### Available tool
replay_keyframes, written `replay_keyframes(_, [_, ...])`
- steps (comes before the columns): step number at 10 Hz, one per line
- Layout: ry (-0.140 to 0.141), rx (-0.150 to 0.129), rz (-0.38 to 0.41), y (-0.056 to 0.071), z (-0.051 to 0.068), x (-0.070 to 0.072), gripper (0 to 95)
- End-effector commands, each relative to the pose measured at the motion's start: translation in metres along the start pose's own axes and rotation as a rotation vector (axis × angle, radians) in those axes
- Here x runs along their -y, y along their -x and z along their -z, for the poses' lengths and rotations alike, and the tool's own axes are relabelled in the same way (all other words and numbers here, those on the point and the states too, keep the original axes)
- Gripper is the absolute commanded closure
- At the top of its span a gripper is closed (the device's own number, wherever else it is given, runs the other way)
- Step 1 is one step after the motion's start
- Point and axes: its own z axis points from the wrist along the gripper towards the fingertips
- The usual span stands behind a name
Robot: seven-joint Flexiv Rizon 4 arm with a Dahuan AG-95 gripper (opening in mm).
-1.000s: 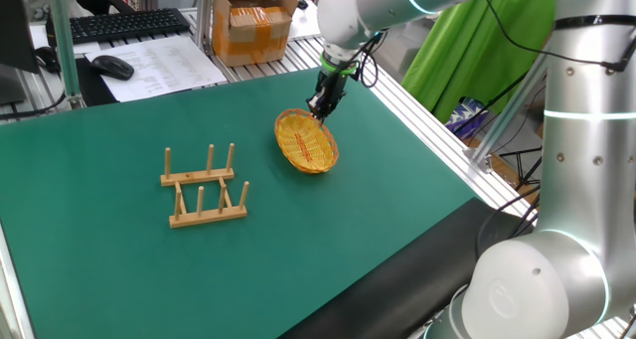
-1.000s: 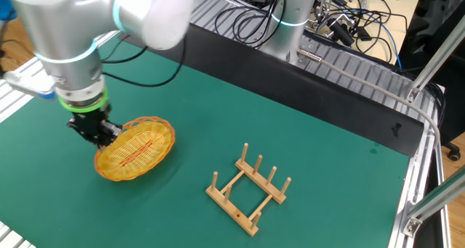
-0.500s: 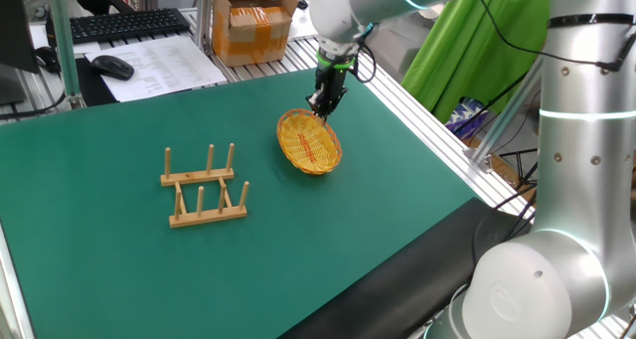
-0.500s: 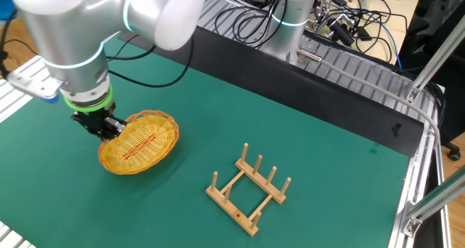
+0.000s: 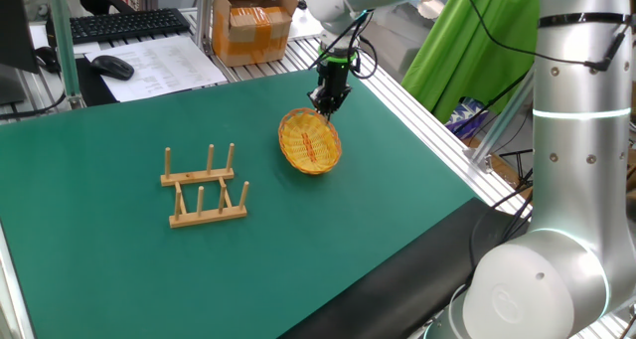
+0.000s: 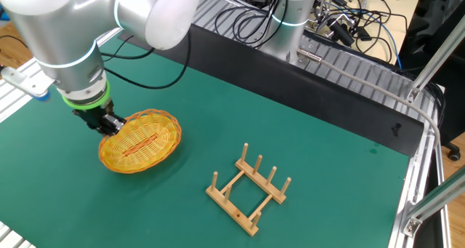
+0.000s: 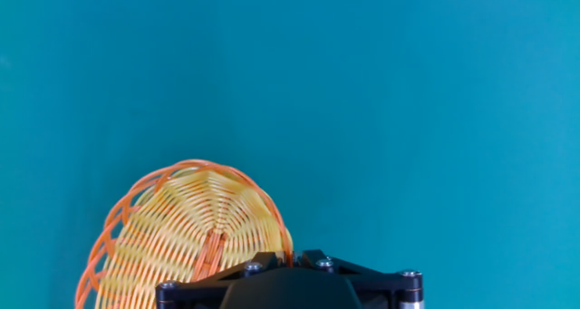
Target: Put the dish on the dish rack
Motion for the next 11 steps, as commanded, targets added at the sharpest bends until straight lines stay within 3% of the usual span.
replay_keyframes(1, [0.003, -0.011, -0.038, -0.013, 0.004, -0.001, 95.0])
replay_keyframes(7, [0.006, -0.060, -0.114, -0.036, 0.027, -0.013, 95.0])
replay_keyframes(11, [0.002, -0.074, -0.154, -0.049, 0.042, -0.025, 95.0])
